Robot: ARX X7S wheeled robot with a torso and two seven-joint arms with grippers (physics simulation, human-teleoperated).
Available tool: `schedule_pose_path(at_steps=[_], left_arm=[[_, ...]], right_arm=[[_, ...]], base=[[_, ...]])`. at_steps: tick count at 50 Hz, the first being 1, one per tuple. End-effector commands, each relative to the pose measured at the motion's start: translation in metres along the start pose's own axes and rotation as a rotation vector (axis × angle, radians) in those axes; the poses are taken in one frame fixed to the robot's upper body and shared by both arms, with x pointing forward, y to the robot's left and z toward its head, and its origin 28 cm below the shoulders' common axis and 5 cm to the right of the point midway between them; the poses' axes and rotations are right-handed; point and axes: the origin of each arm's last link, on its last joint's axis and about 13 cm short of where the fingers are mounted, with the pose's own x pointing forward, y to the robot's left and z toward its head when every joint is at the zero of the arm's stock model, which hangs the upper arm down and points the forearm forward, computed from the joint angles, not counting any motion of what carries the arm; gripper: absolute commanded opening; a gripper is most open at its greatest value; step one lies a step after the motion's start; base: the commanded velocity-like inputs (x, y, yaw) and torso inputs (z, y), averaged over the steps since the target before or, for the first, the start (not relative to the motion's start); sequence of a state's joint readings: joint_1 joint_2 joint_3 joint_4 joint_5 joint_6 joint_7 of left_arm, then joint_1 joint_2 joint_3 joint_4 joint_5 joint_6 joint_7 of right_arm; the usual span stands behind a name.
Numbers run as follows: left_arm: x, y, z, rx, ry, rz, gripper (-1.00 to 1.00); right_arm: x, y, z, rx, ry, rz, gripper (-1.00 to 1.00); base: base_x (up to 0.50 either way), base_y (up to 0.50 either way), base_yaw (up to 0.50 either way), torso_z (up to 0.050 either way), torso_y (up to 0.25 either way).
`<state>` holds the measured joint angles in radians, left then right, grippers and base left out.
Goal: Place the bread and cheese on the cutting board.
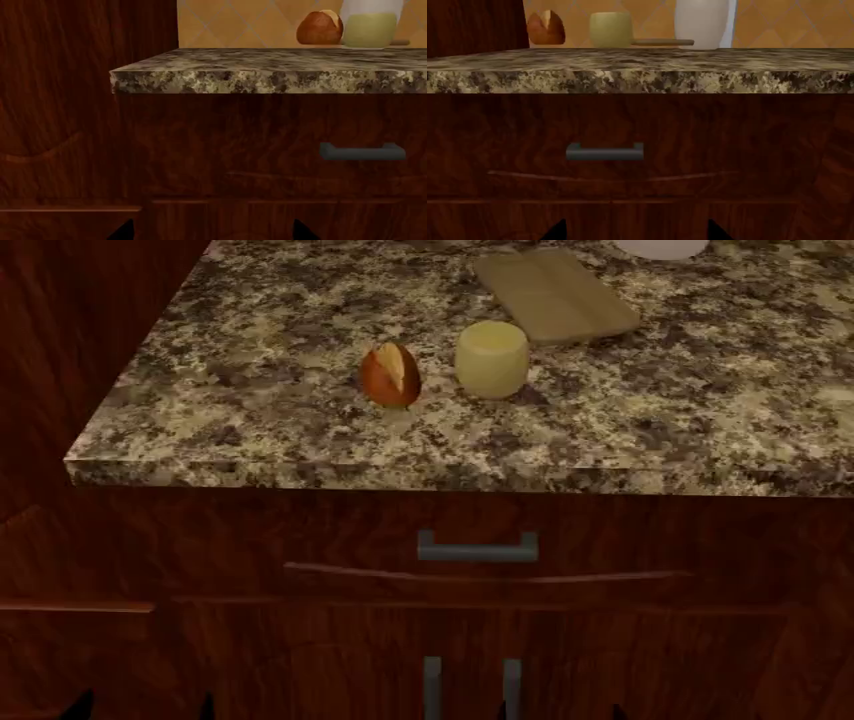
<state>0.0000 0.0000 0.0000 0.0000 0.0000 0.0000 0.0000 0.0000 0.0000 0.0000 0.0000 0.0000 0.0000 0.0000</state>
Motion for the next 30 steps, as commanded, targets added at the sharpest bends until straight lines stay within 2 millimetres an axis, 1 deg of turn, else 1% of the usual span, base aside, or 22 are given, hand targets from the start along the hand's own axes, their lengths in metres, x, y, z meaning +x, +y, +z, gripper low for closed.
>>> schedule_pose_path(at_steps=[1, 2, 15, 22, 23, 24, 30], left_arm=[[0.000, -0.001, 0.001, 0.001, 0.000, 0.000, 1.00], [0.000, 0.000, 0.000, -0.001, 0.000, 0.000, 1.00], [0.000, 0.001, 0.002, -0.012, 0.003, 0.003, 1.00], [0.000, 0.000, 0.000, 0.012, 0.014, 0.003, 1.00], [-0.006, -0.011, 0.002, 0.038, -0.030, -0.070, 1.00], [0.000, 0.000, 0.001, 0.008, 0.003, -0.003, 1.00], [0.000, -0.001, 0.002, 0.009, 0.004, -0.004, 1.00]], right_arm=[[0.000, -0.002, 0.000, 0.000, 0.000, 0.000, 1.00], [0.000, 0.000, 0.000, -0.003, 0.000, -0.001, 1.00], [0.000, 0.000, 0.000, 0.011, 0.004, -0.013, 1.00], [0.000, 0.000, 0.000, 0.010, 0.005, -0.014, 1.00], [0.010, 0.004, -0.001, -0.061, 0.016, -0.013, 1.00], [0.001, 0.000, -0.001, 0.009, 0.006, -0.014, 1.00], [0.001, -0.001, -0.001, 0.007, 0.006, -0.014, 1.00]], base=[[0.00, 0.00, 0.00, 0.000, 0.000], [0.00, 0.00, 0.00, 0.000, 0.000], [0.00, 0.00, 0.00, 0.000, 0.000], [0.00, 0.00, 0.00, 0.000, 0.000], [0.02, 0.00, 0.00, 0.000, 0.000], [0.00, 0.00, 0.00, 0.000, 0.000], [0.00, 0.00, 0.00, 0.000, 0.000]])
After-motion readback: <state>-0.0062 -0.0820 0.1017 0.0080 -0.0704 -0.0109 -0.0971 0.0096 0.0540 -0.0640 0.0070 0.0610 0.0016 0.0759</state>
